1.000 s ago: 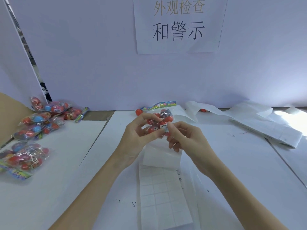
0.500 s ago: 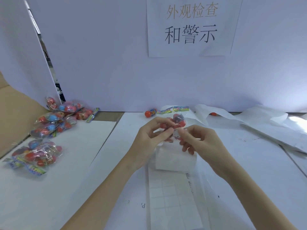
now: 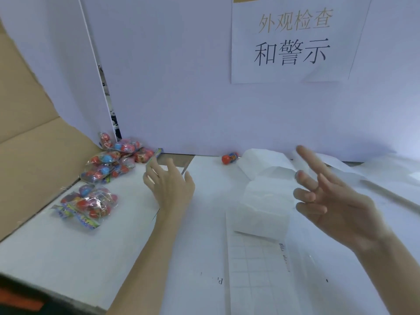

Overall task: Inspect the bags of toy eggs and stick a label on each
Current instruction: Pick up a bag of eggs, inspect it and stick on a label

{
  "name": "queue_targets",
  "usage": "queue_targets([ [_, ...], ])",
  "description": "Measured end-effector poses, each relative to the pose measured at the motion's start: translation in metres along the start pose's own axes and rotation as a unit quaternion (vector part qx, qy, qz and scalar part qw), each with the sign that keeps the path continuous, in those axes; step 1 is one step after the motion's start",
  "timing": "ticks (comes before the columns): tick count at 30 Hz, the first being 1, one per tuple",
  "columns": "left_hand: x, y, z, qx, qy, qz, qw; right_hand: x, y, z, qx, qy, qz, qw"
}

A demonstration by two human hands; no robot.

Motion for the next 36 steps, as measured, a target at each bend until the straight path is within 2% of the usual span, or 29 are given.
queue_targets([
  [1,-0.005,0.013,0.006,-0.027,-0.012,0.057,0.998,-0.001,-0.003,0.002,0.015,-0.007,-0.013,1.0],
  [4,-0.024,0.043,0.02,-0.147,0.018,0.132,0.98,-0.002,-0.013,0.008,0.051,-0.097,-0.154,0.982],
  [6,-0.028,0.052,0.024,-0.201,0.06,0.17,0.963,0.001,-0.017,0.011,0.063,-0.103,-0.155,0.981],
  [7,-0.027,0.052,0.024,-0.202,0.075,0.189,0.958,0.004,-0.016,0.013,0.069,-0.11,-0.161,0.978],
  [10,-0.021,0.046,0.022,-0.14,0.055,0.176,0.973,0.006,-0.016,0.015,0.072,-0.12,-0.165,0.976],
  [12,-0.017,0.041,0.025,-0.063,0.05,0.096,0.992,0.006,-0.017,0.016,0.073,-0.121,-0.16,0.977],
  [13,-0.014,0.039,0.027,-0.011,0.07,0.04,0.997,0.005,-0.017,0.016,0.073,-0.128,-0.157,0.977],
  [15,-0.009,0.033,0.027,0.1,0.129,-0.082,0.983,0.004,-0.018,0.016,0.071,-0.137,-0.148,0.977],
  [17,-0.003,0.028,0.022,0.162,0.154,-0.145,0.964,0.002,-0.018,0.017,0.07,-0.154,-0.14,0.976],
  [19,0.004,0.029,0.02,0.159,0.104,-0.084,0.978,0.0,-0.019,0.018,0.076,-0.169,-0.135,0.973],
  [20,0.006,0.032,0.021,0.113,0.081,-0.053,0.989,-0.002,-0.02,0.018,0.079,-0.178,-0.129,0.972],
  [22,0.004,0.039,0.025,0.011,0.092,-0.023,0.995,-0.005,-0.021,0.018,0.085,-0.197,-0.124,0.969],
  [23,0.002,0.041,0.025,-0.005,0.102,-0.018,0.995,-0.006,-0.022,0.019,0.088,-0.205,-0.124,0.967],
  [27,0.001,0.033,0.023,0.062,0.098,-0.013,0.993,-0.007,-0.025,0.02,0.106,-0.229,-0.133,0.958],
  [29,0.001,0.022,0.018,0.062,0.102,-0.094,0.988,-0.006,-0.026,0.02,0.121,-0.233,-0.157,0.952],
  [31,0.003,0.007,0.009,0.048,0.101,-0.226,0.968,-0.005,-0.028,0.02,0.134,-0.228,-0.195,0.944],
  [36,0.012,-0.049,-0.035,0.174,0.115,-0.396,0.895,0.004,-0.036,0.023,0.139,-0.236,-0.268,0.924],
])
Point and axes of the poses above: each hand's wrist, its own z-axis towards the middle knuckle, its own x-axis out of the palm, y = z × x, the point moved 1 cm from there along z, towards the middle knuckle, and after that the axes turned 15 degrees about -z, right-handed, at the moved point
